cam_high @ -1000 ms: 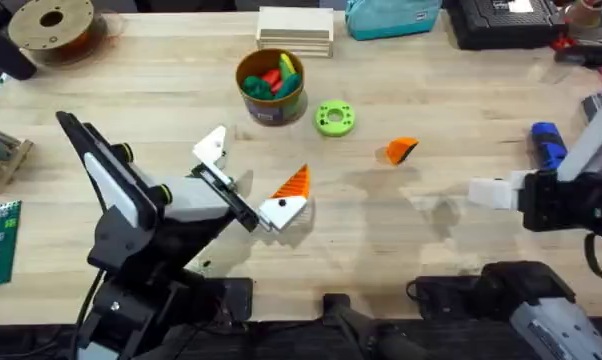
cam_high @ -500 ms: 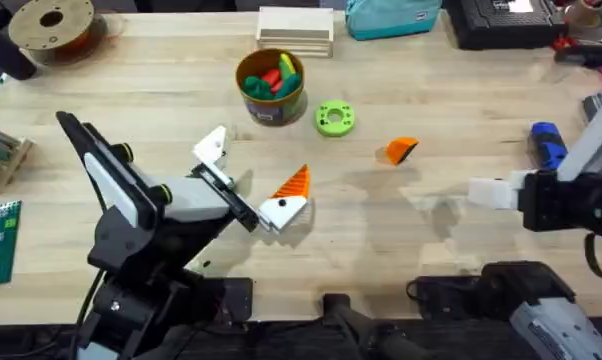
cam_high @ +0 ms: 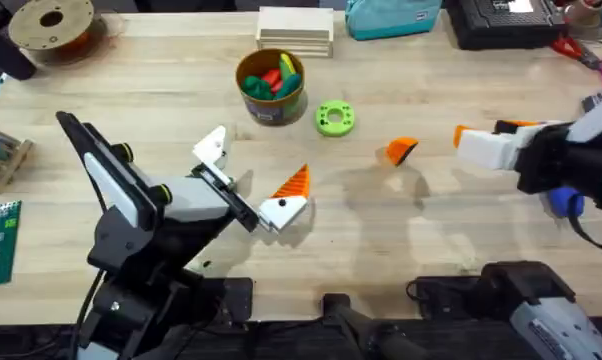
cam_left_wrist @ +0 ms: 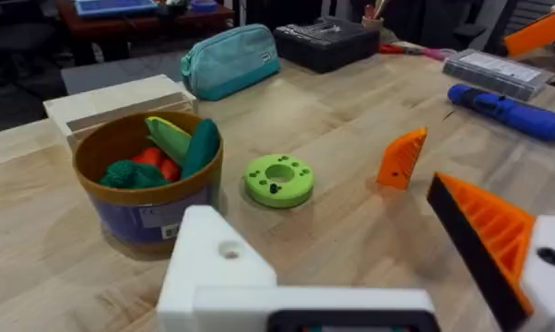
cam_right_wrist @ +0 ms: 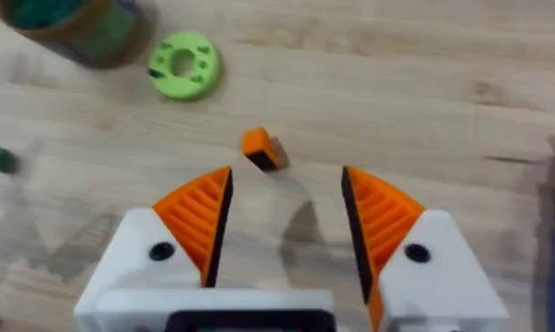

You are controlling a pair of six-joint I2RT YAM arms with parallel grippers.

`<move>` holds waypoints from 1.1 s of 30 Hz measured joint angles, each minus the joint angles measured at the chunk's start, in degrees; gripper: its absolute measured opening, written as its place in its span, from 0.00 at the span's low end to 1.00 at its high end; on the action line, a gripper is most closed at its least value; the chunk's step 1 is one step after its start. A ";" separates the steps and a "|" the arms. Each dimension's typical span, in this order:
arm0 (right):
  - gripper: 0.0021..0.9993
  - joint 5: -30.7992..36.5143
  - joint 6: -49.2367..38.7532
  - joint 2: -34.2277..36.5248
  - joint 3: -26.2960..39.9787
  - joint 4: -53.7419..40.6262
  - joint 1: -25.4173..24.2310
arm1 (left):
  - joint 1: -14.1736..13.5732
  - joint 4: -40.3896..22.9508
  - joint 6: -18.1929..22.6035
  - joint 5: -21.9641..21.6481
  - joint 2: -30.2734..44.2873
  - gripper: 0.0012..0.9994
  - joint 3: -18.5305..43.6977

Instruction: Pick up the gripper from the table and insert it into the empty holder that is missing its gripper. Then pick up a screw, insert it into the mounting hole, and use the screwdriver to tighten it. Finally, clean up the table by picking up the vegetable and placing it into the bucket.

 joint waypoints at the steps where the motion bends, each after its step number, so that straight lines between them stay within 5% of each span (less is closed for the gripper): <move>1: 0.71 -0.82 -0.05 0.61 0.03 -0.50 0.15 | 0.00 0.00 0.00 0.01 0.00 0.99 0.00; 12: 0.71 3.42 -3.27 23.78 7.02 -3.58 13.07 | 0.00 0.00 0.00 0.01 0.00 0.99 0.00; 17: 0.71 6.62 -3.78 31.78 8.47 -3.17 15.04 | 0.00 0.02 0.00 0.84 0.00 0.99 0.00; 25: 0.71 8.53 -4.18 39.12 8.47 1.83 15.04 | 0.00 -0.09 -0.02 14.67 -0.02 0.99 0.00; 33: 0.68 9.38 -4.33 41.77 8.47 3.35 15.04 | 0.00 -0.58 -0.02 23.75 0.00 0.99 0.00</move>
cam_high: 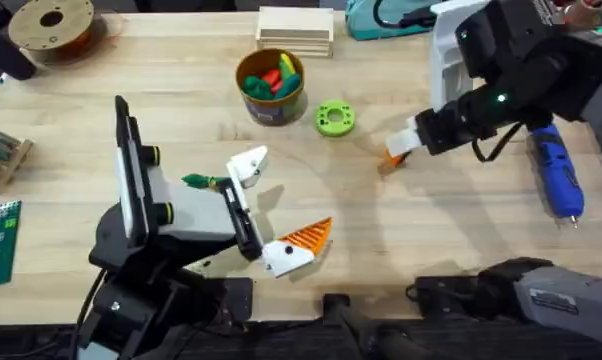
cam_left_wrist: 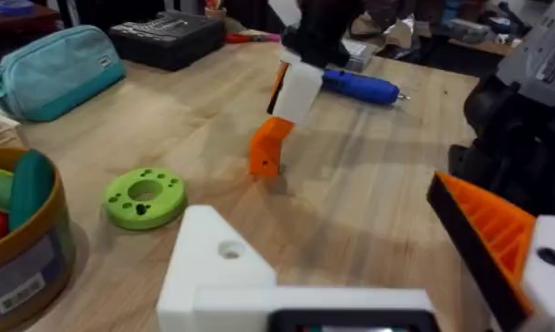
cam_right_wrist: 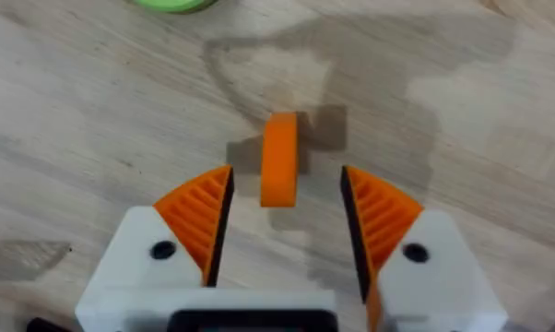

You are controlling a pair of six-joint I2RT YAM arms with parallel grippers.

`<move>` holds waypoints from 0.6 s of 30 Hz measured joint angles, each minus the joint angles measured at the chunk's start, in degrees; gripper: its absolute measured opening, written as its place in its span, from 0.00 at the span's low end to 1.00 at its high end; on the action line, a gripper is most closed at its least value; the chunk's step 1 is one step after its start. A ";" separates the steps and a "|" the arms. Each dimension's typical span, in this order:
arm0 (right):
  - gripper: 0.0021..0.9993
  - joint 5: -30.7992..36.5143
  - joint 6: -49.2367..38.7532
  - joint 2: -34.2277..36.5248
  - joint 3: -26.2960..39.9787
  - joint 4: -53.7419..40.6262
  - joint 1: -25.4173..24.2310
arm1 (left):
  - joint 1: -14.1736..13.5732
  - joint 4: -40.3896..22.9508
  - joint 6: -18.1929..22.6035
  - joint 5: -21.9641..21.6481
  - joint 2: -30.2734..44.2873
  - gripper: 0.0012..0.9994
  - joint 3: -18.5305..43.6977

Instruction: Pick up the gripper from the table and insert it into the empty holder that is missing its gripper. Then pick up a screw, insert it into the mounting hole, and use the screwdriver to tighten it. Finally, clean up the table by picking up the vegetable and placing it into the bucket.

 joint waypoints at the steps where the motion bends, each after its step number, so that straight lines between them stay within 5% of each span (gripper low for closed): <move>1: 0.67 -0.02 0.00 0.24 0.00 0.04 0.00 | 0.00 -0.01 0.02 0.26 0.00 0.99 0.00; 6: 0.51 0.00 0.45 0.90 0.00 -0.11 0.00 | 0.00 -0.06 0.00 0.69 0.00 0.99 0.00; 18: 0.48 -0.26 0.91 1.21 0.00 0.34 0.00 | 0.00 -0.08 0.02 0.75 0.00 0.99 0.00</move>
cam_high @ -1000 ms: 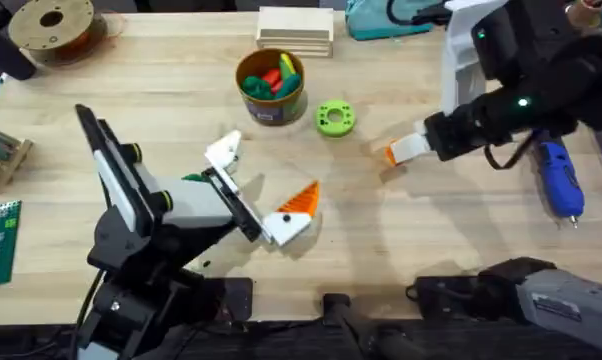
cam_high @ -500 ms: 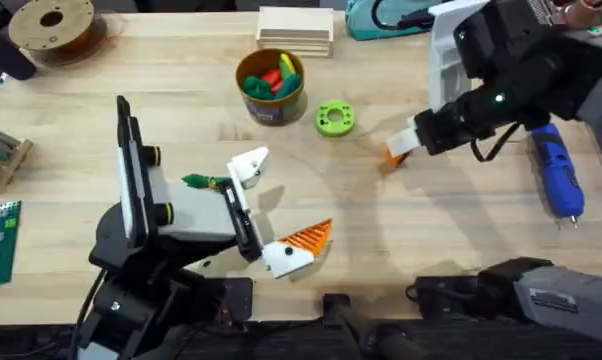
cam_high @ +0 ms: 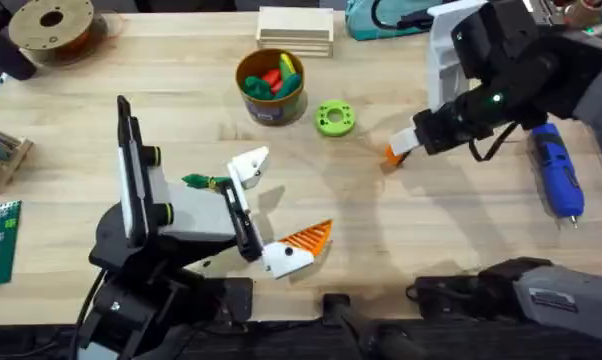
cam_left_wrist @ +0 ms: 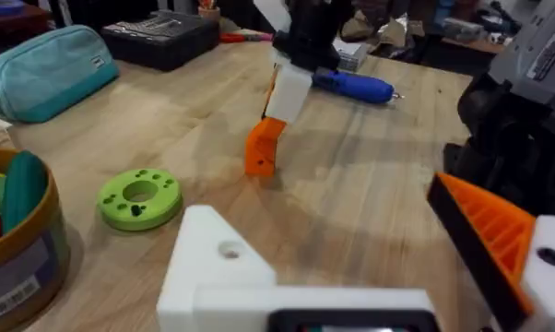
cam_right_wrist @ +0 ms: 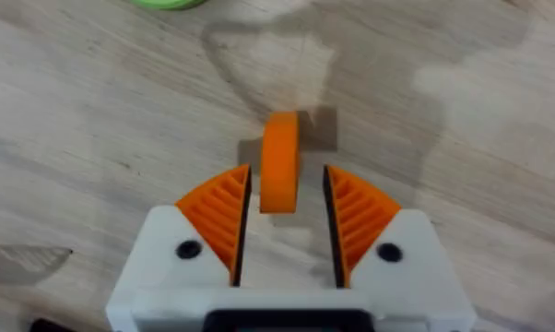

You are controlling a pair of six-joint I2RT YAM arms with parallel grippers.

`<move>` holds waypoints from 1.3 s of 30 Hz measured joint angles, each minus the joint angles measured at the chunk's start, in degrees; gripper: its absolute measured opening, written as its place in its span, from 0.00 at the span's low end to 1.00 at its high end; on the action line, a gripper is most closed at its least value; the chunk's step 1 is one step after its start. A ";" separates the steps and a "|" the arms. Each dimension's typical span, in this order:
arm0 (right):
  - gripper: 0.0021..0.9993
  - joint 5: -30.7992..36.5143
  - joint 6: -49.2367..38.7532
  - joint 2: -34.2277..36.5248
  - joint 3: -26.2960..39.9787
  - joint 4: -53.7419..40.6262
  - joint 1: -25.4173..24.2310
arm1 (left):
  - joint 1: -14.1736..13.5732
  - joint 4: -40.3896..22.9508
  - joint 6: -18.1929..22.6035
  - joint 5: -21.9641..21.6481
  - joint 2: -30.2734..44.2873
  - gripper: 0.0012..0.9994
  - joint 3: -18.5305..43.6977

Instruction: Pick up the gripper from the table and insert it into the empty holder that is missing its gripper. Then pick up a screw, insert it into the mounting hole, and use the screwdriver to tighten it. Finally, clean up the table by picking up the vegetable and placing it into the bucket.

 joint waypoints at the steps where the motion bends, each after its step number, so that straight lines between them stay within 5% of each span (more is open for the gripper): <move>1: 0.48 -0.01 0.00 0.10 0.00 0.13 0.00 | 0.00 0.00 0.00 0.00 0.00 0.99 0.00; 13: 0.30 -0.02 0.05 3.10 0.04 0.29 0.00 | 0.00 0.00 0.00 0.00 -0.01 0.99 0.00; 21: 0.02 -0.02 0.19 3.10 0.48 -0.18 0.00 | 0.00 0.00 0.00 0.00 -0.02 0.99 0.00; 30: 0.02 -1.05 -0.64 0.16 12.53 -14.40 0.00 | 0.00 0.00 0.00 0.00 -0.02 0.99 0.00; 37: 0.02 -11.41 -0.92 -8.30 13.63 -13.27 0.00 | 0.00 0.00 0.00 0.00 0.00 0.99 0.00; 38: 0.02 -14.17 -0.90 -8.94 12.86 -11.50 0.00 | 0.00 0.00 0.00 0.00 -0.01 0.99 0.00; 39: 0.02 -24.16 -0.05 -9.66 8.33 -4.54 0.00 | 0.00 0.00 0.00 0.00 -0.02 0.99 0.00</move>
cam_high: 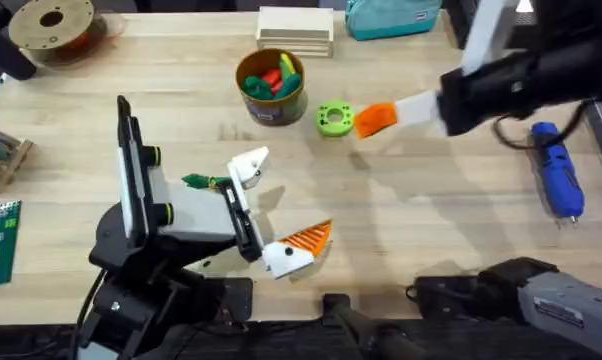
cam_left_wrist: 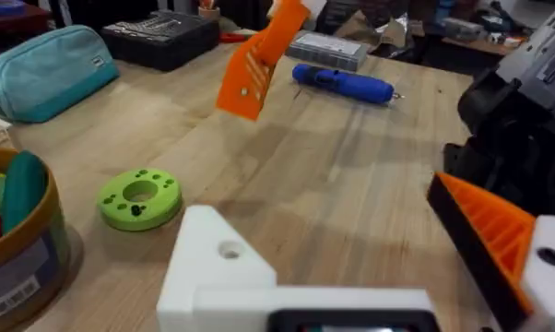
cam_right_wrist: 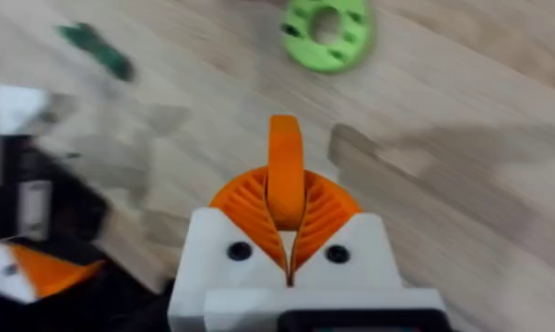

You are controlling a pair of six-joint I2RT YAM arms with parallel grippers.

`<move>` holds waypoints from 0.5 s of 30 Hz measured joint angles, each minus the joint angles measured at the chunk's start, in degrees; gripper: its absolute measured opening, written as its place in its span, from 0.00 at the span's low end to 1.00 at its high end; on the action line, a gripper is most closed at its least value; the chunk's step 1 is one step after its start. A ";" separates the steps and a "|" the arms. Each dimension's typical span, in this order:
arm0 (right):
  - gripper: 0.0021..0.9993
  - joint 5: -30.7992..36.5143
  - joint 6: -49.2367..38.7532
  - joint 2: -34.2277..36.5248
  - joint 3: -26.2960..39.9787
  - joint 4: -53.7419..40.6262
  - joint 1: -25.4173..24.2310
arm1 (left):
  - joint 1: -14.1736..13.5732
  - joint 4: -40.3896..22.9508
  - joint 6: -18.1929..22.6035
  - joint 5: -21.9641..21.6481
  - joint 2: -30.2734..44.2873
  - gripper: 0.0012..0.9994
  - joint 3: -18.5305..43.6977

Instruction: Pick up the gripper from the table and insert it into the empty holder that is missing its gripper. Then pick up a screw, insert it into the mounting hole, and use the screwdriver to tighten it. Finally, clean up the table by picking up the vegetable and placing it into the bucket.

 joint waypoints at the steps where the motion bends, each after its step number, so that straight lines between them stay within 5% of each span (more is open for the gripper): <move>1: 0.02 -3.18 0.66 0.12 -1.80 2.48 0.07 | 0.00 0.00 0.00 0.00 0.02 0.99 0.00; 6: 0.02 -31.59 14.02 4.90 -18.96 28.98 0.20 | 0.00 0.00 0.00 0.00 0.01 0.99 0.00; 15: 0.02 -46.70 26.45 13.96 -19.72 37.51 4.95 | 0.00 0.00 0.00 0.00 0.01 0.99 0.00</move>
